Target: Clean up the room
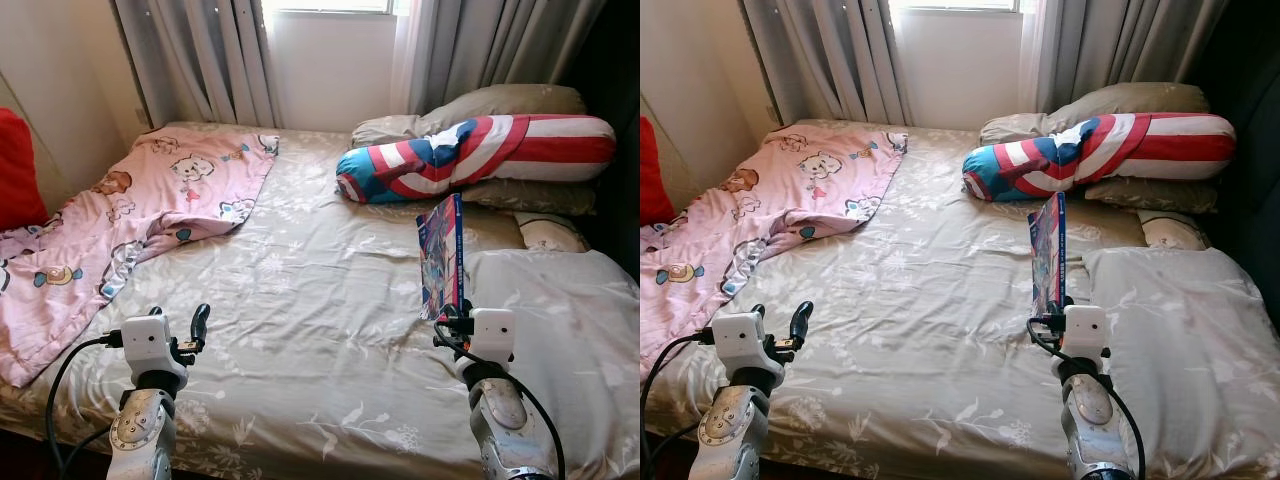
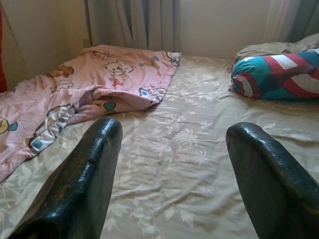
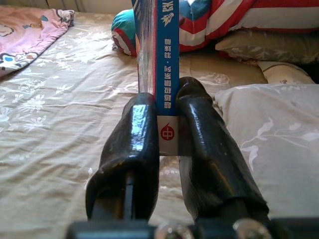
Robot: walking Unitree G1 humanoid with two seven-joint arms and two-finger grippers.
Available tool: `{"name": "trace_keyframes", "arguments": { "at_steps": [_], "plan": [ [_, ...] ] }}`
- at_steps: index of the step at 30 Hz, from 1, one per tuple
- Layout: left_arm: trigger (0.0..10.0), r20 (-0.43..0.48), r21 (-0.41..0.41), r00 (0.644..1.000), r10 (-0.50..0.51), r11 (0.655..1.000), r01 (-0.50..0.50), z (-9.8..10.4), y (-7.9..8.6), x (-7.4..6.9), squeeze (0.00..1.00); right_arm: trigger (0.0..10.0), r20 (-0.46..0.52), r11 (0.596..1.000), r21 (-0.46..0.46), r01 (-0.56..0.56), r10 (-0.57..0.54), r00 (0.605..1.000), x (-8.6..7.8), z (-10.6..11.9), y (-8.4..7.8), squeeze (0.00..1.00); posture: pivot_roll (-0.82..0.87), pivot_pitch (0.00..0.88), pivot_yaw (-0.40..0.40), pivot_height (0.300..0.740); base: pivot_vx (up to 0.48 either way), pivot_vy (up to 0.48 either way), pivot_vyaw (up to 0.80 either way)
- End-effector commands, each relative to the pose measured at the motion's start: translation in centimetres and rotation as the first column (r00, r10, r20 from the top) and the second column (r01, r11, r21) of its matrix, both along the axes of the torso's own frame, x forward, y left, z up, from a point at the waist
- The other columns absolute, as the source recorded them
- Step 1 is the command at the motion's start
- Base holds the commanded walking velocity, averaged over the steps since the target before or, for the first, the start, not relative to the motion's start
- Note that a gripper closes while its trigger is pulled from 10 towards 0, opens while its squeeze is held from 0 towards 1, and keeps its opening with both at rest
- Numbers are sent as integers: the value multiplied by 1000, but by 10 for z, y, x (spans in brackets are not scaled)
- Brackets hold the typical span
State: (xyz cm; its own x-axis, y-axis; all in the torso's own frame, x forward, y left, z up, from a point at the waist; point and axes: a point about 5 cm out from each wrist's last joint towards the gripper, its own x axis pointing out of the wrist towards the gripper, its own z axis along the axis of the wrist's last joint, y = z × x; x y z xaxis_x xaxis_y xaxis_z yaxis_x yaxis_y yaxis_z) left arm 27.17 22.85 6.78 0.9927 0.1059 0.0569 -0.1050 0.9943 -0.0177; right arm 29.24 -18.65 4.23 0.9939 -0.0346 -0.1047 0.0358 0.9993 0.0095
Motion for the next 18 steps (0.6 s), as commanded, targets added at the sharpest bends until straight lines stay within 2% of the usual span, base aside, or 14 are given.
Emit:
{"name": "trace_keyframes", "arguments": {
  "at_steps": [1,4,9,18],
  "plan": [
    [10000,-6,-2,1000,7,1000,-7,1,2,-1,0,10000,43,1000,-12,-6,7,999,5,9,0,0,13,0,-4,705,0,0,0],
    [10000,-7,-3,1000,8,1000,-8,0,2,-1,0,10000,20,1000,-19,-13,13,1000,6,7,1,0,14,0,-5,700,0,0,0],
    [10000,-8,-1,1000,12,1000,-12,0,4,-3,0,10000,20,999,-15,-29,29,999,6,6,5,0,19,0,-5,665,0,0,0],
    [10000,-12,-4,1000,4,1000,-4,0,3,-4,0,10000,32,1000,0,-26,26,999,4,6,5,0,19,0,-3,665,0,0,0]
  ]
}}
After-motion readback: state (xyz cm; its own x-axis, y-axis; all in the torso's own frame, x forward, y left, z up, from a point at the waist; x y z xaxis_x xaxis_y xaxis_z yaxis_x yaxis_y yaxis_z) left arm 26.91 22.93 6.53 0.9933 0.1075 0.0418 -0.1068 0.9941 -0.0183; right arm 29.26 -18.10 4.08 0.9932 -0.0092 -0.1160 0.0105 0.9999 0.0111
